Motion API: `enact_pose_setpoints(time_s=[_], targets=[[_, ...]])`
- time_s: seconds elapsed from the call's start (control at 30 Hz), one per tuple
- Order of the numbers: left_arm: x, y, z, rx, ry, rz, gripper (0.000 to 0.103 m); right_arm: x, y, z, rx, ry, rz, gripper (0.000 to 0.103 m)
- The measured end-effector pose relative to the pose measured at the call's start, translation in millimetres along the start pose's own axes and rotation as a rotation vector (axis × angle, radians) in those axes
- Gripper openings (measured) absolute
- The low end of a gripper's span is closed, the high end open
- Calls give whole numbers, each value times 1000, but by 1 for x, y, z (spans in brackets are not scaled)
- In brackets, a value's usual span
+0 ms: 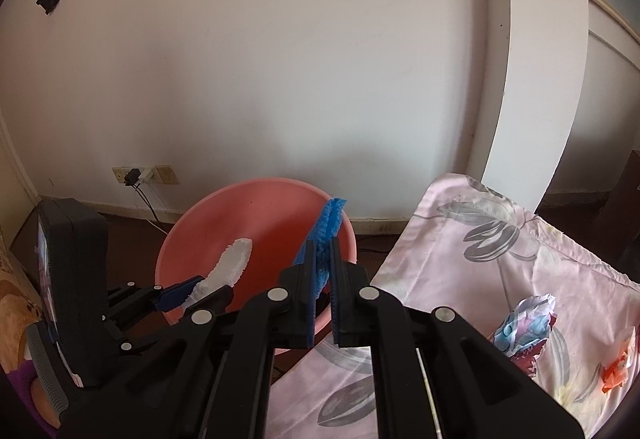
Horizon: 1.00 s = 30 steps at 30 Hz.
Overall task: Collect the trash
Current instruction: 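Carry the foam strip and blue net over the pink bucket, then open both grippers to drop the items into the bucket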
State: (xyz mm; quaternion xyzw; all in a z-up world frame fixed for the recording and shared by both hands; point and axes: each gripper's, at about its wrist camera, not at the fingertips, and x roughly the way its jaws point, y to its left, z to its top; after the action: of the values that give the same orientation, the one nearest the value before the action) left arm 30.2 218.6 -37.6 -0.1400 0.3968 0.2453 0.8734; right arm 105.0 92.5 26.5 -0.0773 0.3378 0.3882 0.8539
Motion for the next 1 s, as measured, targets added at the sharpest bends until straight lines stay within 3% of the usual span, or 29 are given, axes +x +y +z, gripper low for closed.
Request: enact_pose_setpoints(time_s=[0.7, 1.0], targets=[[25, 24, -2, -37, 52, 45, 27, 30, 12, -5, -13, 95, 43, 6], [20, 24, -4, -43, 46, 55, 39, 35, 13, -6, 0, 123, 70, 6]])
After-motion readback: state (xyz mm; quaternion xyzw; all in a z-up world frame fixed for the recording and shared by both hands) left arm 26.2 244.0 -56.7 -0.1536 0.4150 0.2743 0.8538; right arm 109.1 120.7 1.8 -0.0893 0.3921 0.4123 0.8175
